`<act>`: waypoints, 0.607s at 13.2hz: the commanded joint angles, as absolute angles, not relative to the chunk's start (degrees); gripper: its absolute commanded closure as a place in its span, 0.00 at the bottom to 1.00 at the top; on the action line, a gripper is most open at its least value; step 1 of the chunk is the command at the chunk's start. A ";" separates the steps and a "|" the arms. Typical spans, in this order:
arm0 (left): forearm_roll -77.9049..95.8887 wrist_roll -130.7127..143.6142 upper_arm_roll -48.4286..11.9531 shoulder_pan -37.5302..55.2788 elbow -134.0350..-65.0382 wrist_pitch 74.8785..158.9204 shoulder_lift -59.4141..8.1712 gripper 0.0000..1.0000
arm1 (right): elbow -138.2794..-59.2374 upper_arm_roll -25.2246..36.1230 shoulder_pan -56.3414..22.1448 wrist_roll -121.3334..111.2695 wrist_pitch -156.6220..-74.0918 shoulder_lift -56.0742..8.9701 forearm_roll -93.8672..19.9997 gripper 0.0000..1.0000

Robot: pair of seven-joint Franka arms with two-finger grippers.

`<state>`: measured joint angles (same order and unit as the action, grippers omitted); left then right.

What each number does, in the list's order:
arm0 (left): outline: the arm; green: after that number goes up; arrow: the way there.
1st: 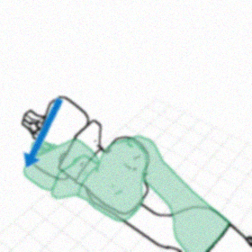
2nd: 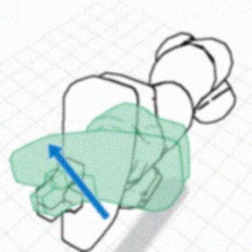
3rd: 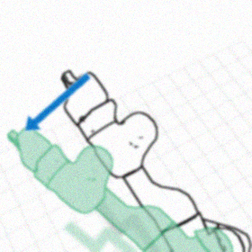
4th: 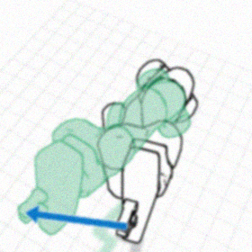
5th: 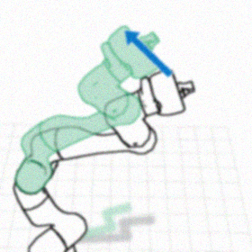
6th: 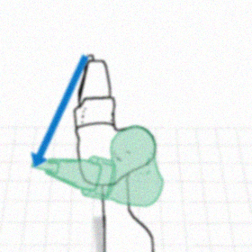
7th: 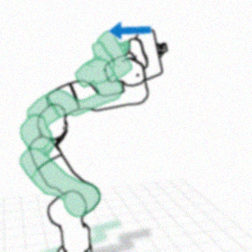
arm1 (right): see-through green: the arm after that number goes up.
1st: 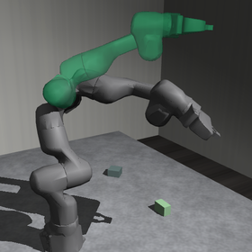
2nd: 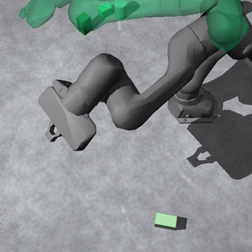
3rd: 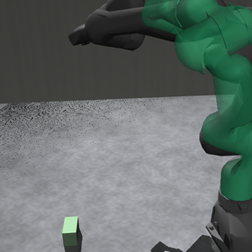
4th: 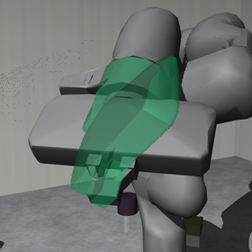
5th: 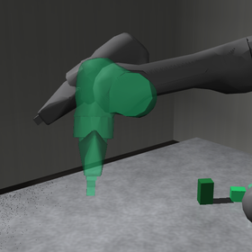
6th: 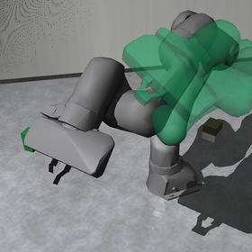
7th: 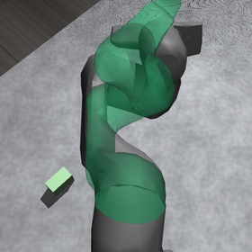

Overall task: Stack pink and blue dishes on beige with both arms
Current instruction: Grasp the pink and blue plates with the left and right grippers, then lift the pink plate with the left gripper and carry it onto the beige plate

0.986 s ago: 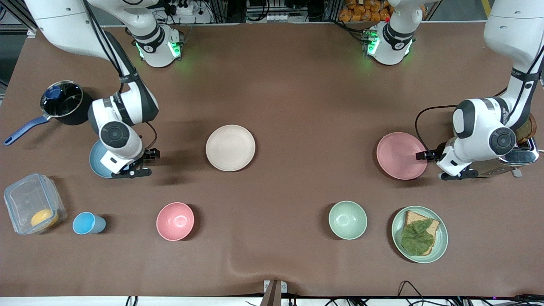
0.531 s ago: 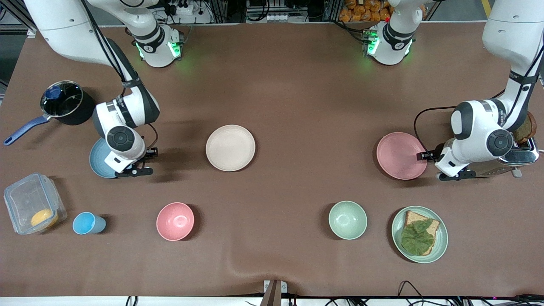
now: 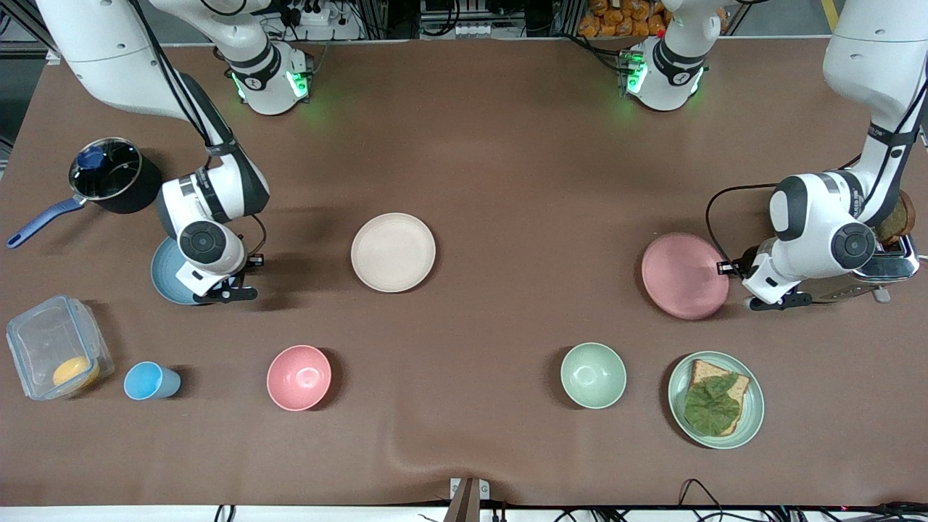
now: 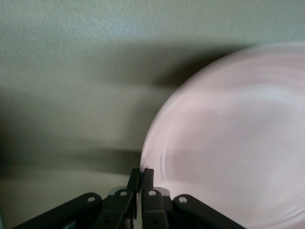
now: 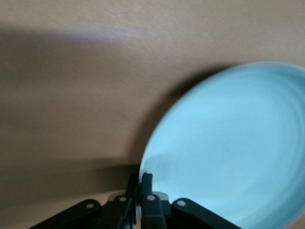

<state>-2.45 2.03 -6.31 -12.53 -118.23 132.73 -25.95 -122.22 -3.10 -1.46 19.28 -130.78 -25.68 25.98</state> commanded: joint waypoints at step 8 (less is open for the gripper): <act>3.84 0.62 -11.24 -13.19 -115.68 125.28 -20.15 1.00 | -117.16 -4.57 -1.14 20.39 -124.37 -25.23 26.72 1.00</act>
